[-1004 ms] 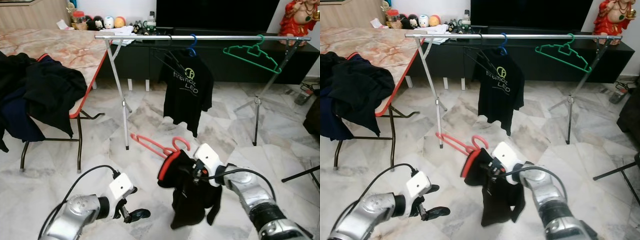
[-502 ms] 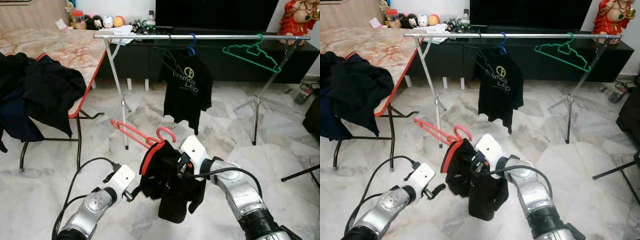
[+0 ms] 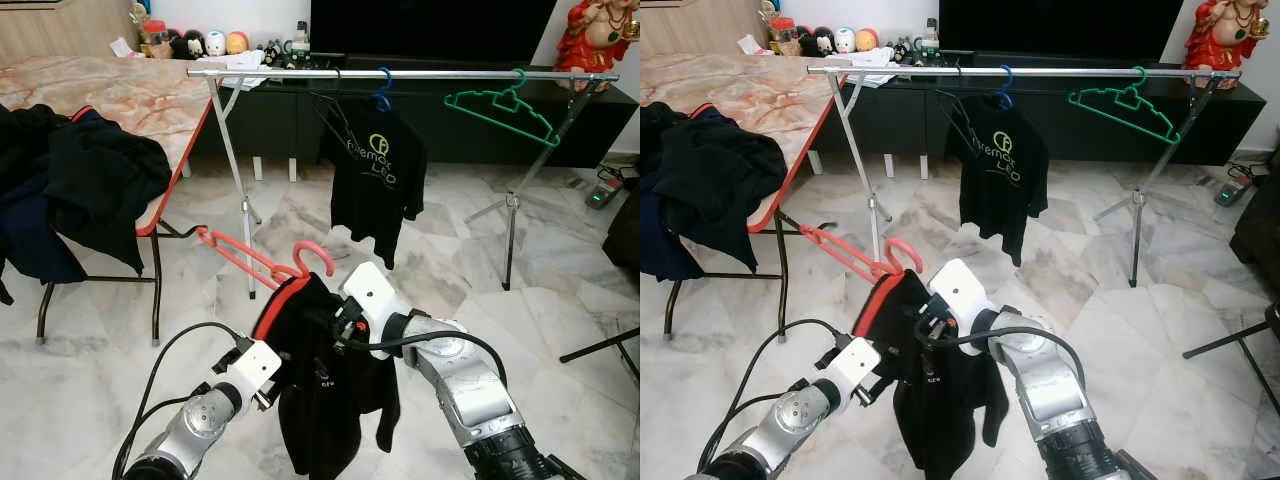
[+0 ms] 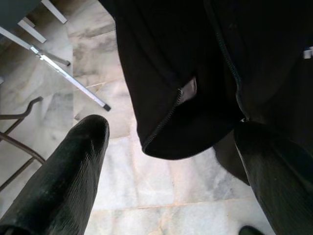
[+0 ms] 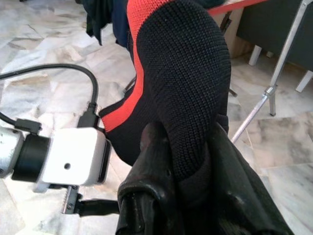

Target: Hang hanger

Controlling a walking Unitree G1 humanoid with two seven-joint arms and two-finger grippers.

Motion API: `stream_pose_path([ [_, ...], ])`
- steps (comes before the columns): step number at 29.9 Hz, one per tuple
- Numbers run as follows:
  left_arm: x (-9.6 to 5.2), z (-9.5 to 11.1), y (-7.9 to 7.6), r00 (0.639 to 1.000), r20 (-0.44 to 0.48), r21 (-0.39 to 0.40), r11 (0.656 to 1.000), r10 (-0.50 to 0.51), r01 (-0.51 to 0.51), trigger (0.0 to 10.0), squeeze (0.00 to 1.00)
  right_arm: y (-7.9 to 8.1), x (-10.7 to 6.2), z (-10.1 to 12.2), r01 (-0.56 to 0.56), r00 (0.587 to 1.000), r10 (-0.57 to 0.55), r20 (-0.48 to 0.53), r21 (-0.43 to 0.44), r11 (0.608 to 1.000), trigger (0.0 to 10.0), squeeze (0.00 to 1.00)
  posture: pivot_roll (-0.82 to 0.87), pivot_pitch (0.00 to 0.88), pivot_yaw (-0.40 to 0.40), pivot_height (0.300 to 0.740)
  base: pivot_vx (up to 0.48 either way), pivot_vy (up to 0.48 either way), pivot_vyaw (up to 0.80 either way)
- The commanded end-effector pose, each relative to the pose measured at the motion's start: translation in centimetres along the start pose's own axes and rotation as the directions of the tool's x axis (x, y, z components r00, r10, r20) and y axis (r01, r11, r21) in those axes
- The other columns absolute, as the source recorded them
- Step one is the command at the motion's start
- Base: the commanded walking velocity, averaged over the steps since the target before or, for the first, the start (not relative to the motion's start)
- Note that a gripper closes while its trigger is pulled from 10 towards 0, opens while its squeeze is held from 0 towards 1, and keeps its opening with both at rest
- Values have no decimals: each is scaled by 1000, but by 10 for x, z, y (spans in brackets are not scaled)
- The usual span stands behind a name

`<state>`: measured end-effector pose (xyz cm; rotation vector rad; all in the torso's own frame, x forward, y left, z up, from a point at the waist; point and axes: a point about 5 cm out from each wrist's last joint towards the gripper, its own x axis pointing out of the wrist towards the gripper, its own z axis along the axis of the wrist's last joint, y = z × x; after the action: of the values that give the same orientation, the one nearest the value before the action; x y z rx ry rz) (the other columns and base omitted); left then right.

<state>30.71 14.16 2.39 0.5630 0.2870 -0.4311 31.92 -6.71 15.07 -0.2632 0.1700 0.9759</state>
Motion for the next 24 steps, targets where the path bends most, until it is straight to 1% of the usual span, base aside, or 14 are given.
stream_pose_path([
  [1, 0, -4, 0, 1000, -13, 2, 1000, 20, -20, 10000, 0, 6, -1, 10, -16, 999, 17, 36, -13, 1000, 0, 0, -1, 108, -27, 740, 0, 0, 0],
  [4, 0, -4, 1, 999, -14, 2, 1000, 30, -30, 10000, 0, 8, -1, 11, -19, 999, 19, 35, -12, 1000, 0, 0, -5, 104, -27, 740, 0, 0, 0],
  [6, 0, -6, 4, 998, -25, 25, 998, 63, -63, 10000, 0, 12, -1, 13, -31, 999, 31, 36, -14, 999, 0, 0, -11, 96, -25, 740, 0, 0, 0],
  [11, -1, -8, 12, 990, -35, 24, 990, 137, -136, 10000, 0, 21, -3, 19, -56, 997, 57, 47, -13, 998, 0, 0, -15, 85, -23, 740, 0, 0, 0],
  [16, 0, -8, 12, 990, -39, 28, 991, 132, -131, 10000, 0, 25, -4, 18, -67, 997, 67, 39, -12, 998, 0, 0, -15, 76, -21, 740, 0, 0, 0],
  [24, 2, -6, 9, 992, -29, 36, 992, 121, -120, 10000, 0, 26, -4, 20, -62, 997, 62, 41, -2, 998, 0, 0, -15, 68, -21, 740, 0, 0, 0],
])
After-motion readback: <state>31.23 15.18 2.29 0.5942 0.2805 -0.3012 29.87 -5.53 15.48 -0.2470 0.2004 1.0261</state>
